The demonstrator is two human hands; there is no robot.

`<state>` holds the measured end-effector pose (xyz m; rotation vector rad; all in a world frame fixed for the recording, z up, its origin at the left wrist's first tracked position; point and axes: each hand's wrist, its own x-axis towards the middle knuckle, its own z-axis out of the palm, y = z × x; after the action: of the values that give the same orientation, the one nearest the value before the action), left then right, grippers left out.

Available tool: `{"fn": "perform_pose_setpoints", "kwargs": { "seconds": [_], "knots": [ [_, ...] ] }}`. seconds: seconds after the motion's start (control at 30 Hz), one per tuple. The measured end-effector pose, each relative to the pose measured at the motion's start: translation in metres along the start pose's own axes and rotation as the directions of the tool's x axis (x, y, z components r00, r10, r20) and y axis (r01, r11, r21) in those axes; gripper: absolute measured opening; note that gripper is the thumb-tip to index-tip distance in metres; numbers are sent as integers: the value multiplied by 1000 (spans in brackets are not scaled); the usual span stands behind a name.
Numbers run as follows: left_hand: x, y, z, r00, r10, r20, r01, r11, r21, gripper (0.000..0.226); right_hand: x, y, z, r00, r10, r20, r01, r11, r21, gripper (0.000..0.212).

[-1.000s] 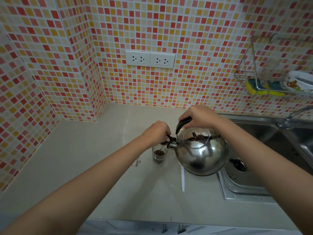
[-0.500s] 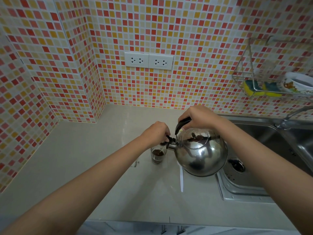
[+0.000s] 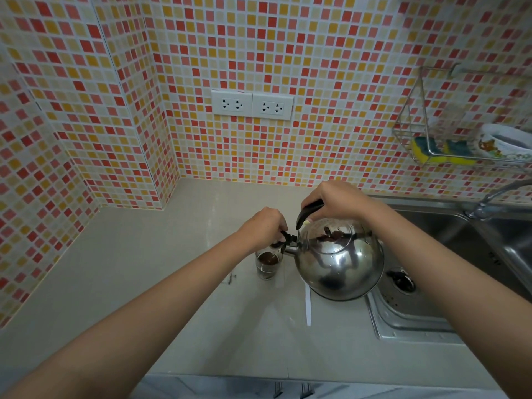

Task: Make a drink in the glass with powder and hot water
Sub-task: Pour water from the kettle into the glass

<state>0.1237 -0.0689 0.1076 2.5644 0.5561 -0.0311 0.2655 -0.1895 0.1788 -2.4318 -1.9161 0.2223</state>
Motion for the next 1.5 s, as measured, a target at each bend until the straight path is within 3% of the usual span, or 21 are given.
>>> {"fn": "perform_pose_setpoints", "kwargs": {
  "seconds": [0.23, 0.47, 0.67, 0.87, 1.1, 1.5],
  "knots": [
    [-4, -1, -2, 1000, 3, -21, -4, 998, -55, 34, -9, 4, -1, 999, 39, 13, -40, 989, 140, 20],
    [5, -4, -13, 997, -27, -71, 8, 968, -250, 28, -19, 28, -11, 986, 167, -32, -148, 936, 320, 13],
    [33, 6, -25, 985, -78, -156, 9, 914, -405, 30, -11, 56, -25, 971, 214, -109, -196, 969, 153, 10],
    [74, 13, -26, 978, -112, -174, 43, 932, -359, 29, 9, 77, -20, 951, 254, -175, -241, 966, 88, 10],
    [120, 10, -16, 961, -216, -173, 142, 922, -361, 28, 43, 113, 4, 947, 269, -176, -223, 944, 242, 17],
    [163, -6, -1, 933, -319, -163, 251, 907, -339, 27, 85, 145, 43, 946, 284, -156, -223, 919, 325, 20]
  ]
}}
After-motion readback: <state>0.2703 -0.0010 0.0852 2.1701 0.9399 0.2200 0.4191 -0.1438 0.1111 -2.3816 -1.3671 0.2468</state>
